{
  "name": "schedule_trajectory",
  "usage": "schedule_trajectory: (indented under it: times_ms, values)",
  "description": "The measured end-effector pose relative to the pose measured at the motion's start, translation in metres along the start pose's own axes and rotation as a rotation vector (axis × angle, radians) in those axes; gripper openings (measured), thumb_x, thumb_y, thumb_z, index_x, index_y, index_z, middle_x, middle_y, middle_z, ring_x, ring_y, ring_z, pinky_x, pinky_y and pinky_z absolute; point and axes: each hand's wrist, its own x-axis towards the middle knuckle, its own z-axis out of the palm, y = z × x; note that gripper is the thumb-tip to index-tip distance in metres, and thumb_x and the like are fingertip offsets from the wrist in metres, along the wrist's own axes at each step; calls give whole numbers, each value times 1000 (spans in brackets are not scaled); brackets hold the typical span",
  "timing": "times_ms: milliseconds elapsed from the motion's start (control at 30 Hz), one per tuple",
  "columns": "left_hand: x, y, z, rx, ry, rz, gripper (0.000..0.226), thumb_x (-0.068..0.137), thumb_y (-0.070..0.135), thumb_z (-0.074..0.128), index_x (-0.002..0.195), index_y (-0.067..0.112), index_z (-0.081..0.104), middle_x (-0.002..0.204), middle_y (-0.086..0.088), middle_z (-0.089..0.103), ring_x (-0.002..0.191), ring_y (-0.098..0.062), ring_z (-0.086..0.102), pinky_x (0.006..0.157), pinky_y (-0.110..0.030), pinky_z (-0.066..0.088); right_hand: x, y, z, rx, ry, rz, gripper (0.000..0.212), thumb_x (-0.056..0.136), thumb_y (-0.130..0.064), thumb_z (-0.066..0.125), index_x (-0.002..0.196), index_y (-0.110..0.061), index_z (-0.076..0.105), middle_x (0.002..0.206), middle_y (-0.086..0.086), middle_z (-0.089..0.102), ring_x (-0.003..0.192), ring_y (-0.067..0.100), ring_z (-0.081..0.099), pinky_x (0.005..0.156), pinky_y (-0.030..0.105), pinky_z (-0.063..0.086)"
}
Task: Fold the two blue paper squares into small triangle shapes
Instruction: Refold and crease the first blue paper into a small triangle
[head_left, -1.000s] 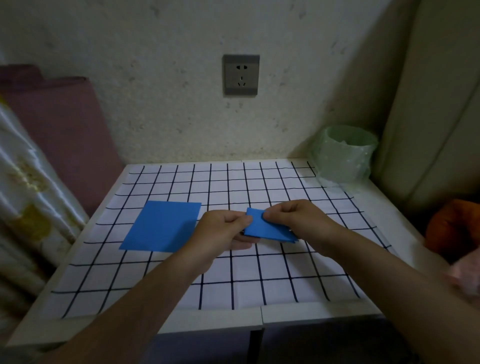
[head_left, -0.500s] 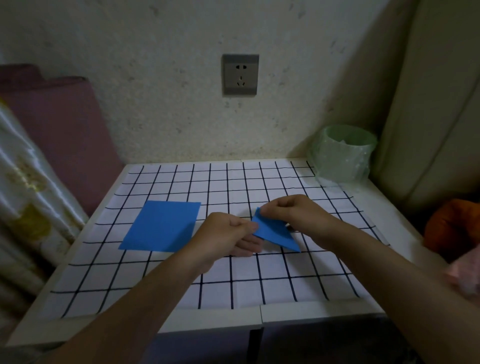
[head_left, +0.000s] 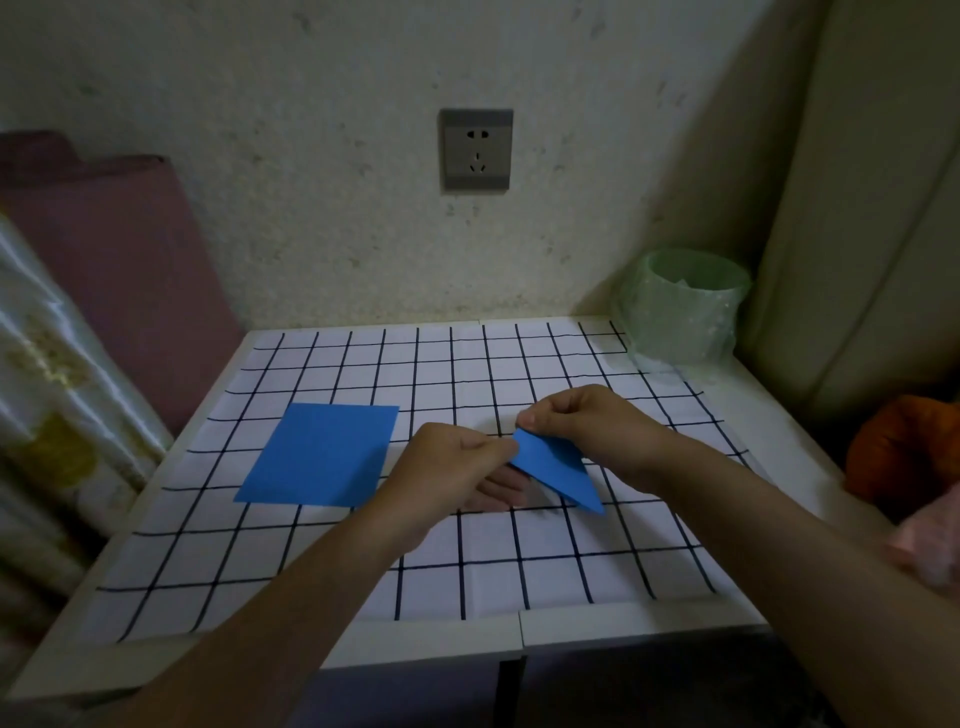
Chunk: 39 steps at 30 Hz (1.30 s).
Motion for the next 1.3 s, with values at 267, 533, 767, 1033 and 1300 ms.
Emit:
schedule_trajectory:
  times_ms: [267,533,767,1033,1300]
  values:
    - [1,-4,-2,191,9,153,16,94,24,63,83,19,74,73,-3,76,70,-19,75,63,-27,60,-1,-1,-5,43,-61,25,19,89,-33,67,83,-16,74,74,-5,71,66,3,62,64,19,48]
    - [1,-10,0,226,47,180,28,96,32,57,73,21,69,67,-9,73,63,-26,73,60,-35,61,2,6,11,-56,-32,-58,22,92,-32,65,84,-13,76,75,-4,73,66,2,62,59,14,48]
    - [3,-13,1,363,6,227,24,102,27,46,85,15,59,64,-6,71,56,-21,70,55,-34,60,3,8,11,37,13,-97,16,88,-18,68,83,-4,74,88,14,74,75,15,64,72,29,50]
    - [8,-24,-3,226,144,187,18,99,27,55,83,22,64,69,1,72,58,-16,71,58,-36,62,1,11,4,-53,-70,56,19,87,-38,70,84,-19,76,92,3,75,69,10,64,65,25,54]
    - [9,-29,-6,584,11,625,54,78,45,77,125,48,52,118,22,50,109,0,54,81,-16,52,-2,9,4,-47,-56,74,21,86,-39,71,87,-18,76,77,4,72,65,13,66,60,26,54]
